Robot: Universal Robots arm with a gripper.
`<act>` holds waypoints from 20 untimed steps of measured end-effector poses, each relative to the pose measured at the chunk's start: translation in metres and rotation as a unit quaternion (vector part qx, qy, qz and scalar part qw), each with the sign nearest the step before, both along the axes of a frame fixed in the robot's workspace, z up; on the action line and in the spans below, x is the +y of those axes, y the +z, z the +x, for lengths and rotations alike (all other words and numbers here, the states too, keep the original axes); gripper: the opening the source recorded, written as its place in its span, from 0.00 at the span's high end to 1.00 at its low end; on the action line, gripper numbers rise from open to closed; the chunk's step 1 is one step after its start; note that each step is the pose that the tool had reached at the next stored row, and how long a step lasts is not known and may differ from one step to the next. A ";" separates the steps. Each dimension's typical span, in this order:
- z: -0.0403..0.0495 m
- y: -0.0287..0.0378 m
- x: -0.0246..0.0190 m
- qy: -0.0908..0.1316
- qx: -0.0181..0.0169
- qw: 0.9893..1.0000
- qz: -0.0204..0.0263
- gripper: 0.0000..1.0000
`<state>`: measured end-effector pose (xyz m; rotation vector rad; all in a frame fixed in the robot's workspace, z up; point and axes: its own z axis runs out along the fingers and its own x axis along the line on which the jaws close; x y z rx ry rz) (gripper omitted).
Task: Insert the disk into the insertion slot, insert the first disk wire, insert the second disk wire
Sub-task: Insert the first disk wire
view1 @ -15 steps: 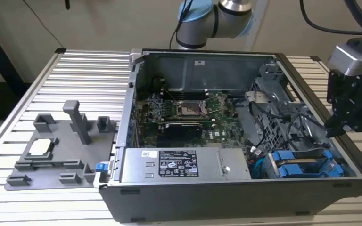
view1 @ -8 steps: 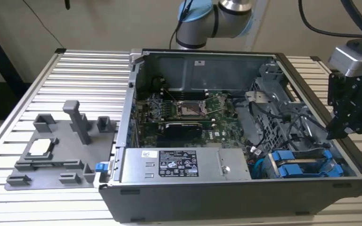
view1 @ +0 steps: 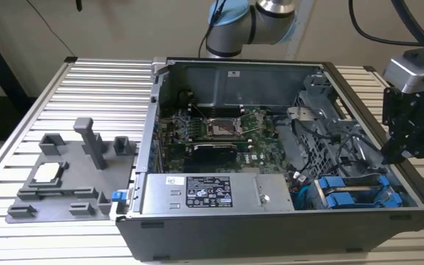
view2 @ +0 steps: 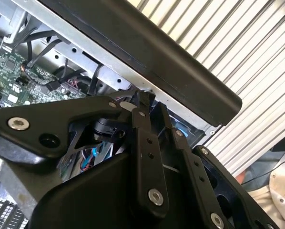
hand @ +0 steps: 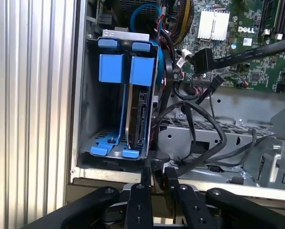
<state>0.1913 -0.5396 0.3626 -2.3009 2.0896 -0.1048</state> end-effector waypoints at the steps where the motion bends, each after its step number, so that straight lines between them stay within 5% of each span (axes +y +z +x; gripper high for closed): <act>1: 0.0000 0.0000 0.0000 0.000 0.000 1.000 0.000 0.74; 4: 0.0000 -0.0001 0.0000 0.000 0.000 1.000 0.000 0.81; 16: -0.0002 -0.0001 0.0001 0.000 0.000 1.000 0.001 0.81; 20: -0.0089 -0.0002 -0.0001 0.000 -0.002 1.000 0.001 0.81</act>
